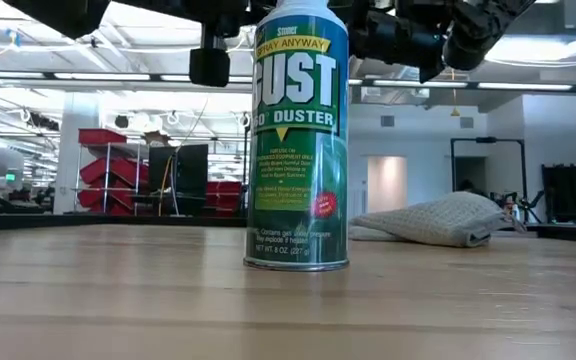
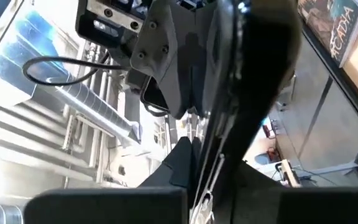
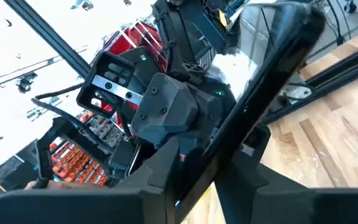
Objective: Apply microfiber cloth
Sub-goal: Spray the front of the cellphone with the cleaning bottle
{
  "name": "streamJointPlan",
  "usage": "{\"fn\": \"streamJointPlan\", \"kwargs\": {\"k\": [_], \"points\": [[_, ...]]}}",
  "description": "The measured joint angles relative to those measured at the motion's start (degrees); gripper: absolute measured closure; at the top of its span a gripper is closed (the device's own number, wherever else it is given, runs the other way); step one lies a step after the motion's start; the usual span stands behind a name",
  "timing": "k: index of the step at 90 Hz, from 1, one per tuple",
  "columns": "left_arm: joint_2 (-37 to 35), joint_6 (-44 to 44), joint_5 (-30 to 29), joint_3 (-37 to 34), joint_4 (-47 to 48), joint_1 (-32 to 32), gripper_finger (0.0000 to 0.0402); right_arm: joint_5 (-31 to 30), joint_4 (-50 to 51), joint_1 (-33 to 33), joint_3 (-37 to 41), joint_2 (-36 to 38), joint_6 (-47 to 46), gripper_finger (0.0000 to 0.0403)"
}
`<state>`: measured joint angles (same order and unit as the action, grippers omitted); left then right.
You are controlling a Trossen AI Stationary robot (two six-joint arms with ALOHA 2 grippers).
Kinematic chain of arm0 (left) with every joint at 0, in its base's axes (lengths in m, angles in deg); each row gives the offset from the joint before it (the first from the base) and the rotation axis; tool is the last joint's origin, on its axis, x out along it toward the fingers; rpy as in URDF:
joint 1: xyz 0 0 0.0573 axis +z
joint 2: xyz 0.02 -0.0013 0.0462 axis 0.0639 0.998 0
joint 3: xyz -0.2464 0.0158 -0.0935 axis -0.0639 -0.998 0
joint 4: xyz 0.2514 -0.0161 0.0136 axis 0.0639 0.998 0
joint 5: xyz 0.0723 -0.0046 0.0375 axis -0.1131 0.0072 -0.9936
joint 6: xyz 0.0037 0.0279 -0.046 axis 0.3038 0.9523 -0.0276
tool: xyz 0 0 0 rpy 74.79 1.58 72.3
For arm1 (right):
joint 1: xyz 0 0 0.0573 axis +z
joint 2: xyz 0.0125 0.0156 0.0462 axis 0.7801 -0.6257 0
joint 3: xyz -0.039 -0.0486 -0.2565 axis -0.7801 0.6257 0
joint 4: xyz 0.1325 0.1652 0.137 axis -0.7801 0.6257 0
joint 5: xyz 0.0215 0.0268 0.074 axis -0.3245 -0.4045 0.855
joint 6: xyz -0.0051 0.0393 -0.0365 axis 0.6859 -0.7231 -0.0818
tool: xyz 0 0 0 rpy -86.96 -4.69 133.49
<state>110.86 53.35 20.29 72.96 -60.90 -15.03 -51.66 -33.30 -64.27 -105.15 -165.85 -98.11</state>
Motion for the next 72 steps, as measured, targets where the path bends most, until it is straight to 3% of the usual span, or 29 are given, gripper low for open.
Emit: {"fn": "streamJointPlan", "kwargs": {"k": [27, 55, 72], "points": [[0.0, 1.5, 0.1, -0.2, 0.7, 0.0, 0.0399, 0.3, 2.0, -0.1, 0.0, 0.1, 2.8, 0.0367], [0.0, 0.7, -0.4, -0.2, 0.8, 0.0, 0.0397, -0.1, 3.2, -0.2, 0.0, 0.5, 7.9, 0.0367], [0.0, -1.0, -1.0, -0.1, 0.7, 0.0, 0.035, -0.5, 3.0, -0.2, 0.0, 0.4, 10.9, 0.0372]]}}
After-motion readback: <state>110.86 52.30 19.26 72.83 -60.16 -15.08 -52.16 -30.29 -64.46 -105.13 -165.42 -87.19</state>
